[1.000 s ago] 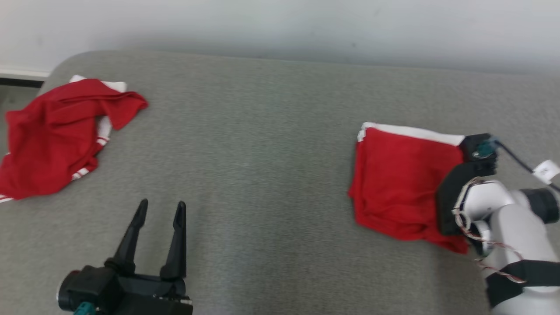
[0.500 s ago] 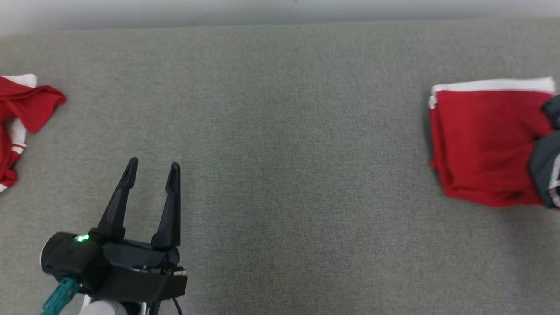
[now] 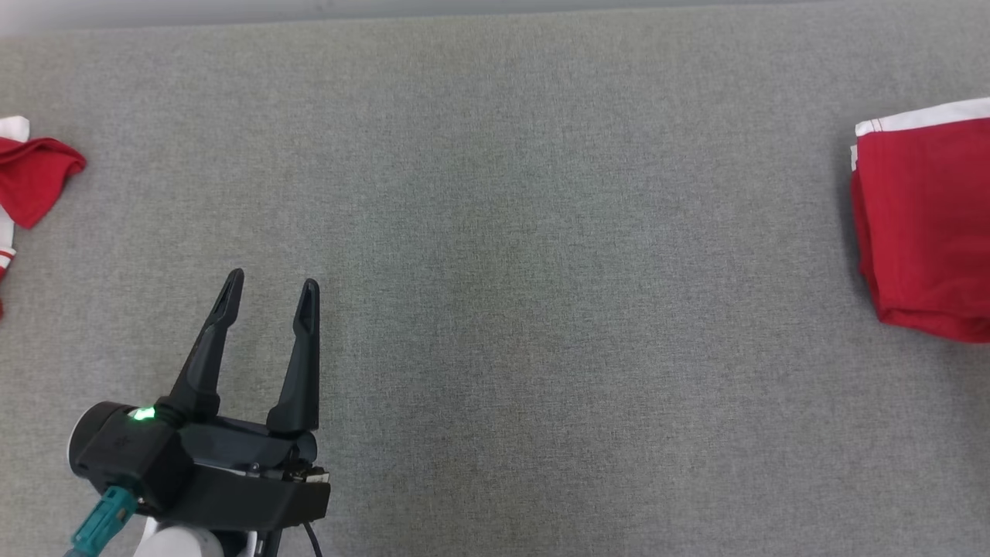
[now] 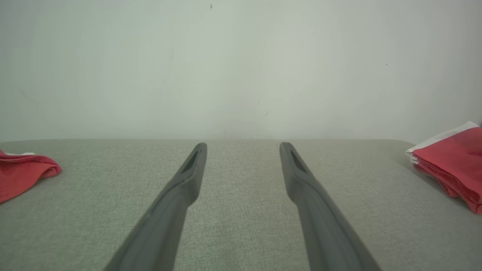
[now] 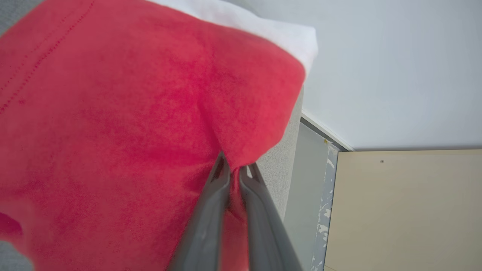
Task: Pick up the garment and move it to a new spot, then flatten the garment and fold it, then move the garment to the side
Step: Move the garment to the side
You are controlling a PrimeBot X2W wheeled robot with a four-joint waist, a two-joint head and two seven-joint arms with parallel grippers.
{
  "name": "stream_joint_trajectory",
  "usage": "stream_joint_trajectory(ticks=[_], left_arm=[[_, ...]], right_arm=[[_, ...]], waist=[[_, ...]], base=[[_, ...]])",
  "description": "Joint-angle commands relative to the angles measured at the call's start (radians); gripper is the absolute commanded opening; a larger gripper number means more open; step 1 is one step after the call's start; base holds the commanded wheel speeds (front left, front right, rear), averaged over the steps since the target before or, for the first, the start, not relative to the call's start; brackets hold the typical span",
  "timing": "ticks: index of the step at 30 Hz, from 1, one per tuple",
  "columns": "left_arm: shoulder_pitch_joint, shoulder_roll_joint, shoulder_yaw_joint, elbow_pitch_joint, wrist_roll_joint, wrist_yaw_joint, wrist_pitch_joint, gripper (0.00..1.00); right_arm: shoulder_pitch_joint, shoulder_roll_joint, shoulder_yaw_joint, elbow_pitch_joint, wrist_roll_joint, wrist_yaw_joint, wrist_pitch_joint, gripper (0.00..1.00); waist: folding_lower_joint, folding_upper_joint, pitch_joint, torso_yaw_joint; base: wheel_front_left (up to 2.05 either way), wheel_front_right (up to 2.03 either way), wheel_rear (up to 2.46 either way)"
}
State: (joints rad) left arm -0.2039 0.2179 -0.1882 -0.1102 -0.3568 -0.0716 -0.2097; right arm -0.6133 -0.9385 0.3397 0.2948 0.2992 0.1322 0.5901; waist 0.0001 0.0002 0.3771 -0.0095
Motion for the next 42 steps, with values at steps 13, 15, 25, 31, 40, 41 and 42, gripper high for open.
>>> stream_joint_trajectory(ticks=[13,15,25,31,40,41,42], left_arm=[[0.039,-0.003,-0.013,0.015,-0.018,0.003,-0.011,1.00],[0.036,-0.003,-0.018,0.016,-0.013,0.004,-0.009,1.00],[0.032,0.001,-0.016,0.027,-0.022,0.009,-0.014,1.00],[0.052,-0.018,0.007,0.070,-0.039,0.049,-0.018,1.00],[0.117,-0.033,0.038,0.137,-0.052,0.082,-0.035,1.00],[0.128,-0.036,0.039,0.143,-0.057,0.087,-0.035,1.00],[0.136,-0.034,0.042,0.146,-0.050,0.093,-0.037,1.00]], right_arm=[[0.067,-0.044,0.001,-0.082,-0.075,-0.003,0.016,1.00],[0.076,-0.033,-0.020,-0.076,-0.087,-0.003,0.014,1.00],[0.097,0.042,-0.121,-0.062,-0.137,-0.003,-0.093,1.00],[0.118,0.190,-0.211,-0.047,-0.092,-0.003,-0.236,1.00],[0.300,0.456,-0.286,-0.156,-0.008,-0.003,-0.453,1.00],[0.326,0.483,-0.288,-0.173,0.003,-0.003,-0.458,1.00],[0.352,0.510,-0.285,-0.189,0.014,-0.003,-0.457,1.00]], waist=[[-0.0001,-0.0002,-0.046,-0.001],[-0.0001,-0.0002,-0.045,-0.002],[-0.0001,-0.0002,-0.064,-0.004],[-0.0001,-0.0002,-0.130,0.006],[-0.0001,-0.0002,-0.289,0.038],[-0.0001,-0.0002,-0.304,0.041],[-0.0001,-0.0002,-0.320,0.043]], base=[[0.00,0.00,0.00],[0.00,0.00,0.00],[0.00,0.00,0.00],[0.00,0.00,0.00],[0.00,0.00,0.00],[0.00,0.00,0.00],[0.00,0.00,0.00]])
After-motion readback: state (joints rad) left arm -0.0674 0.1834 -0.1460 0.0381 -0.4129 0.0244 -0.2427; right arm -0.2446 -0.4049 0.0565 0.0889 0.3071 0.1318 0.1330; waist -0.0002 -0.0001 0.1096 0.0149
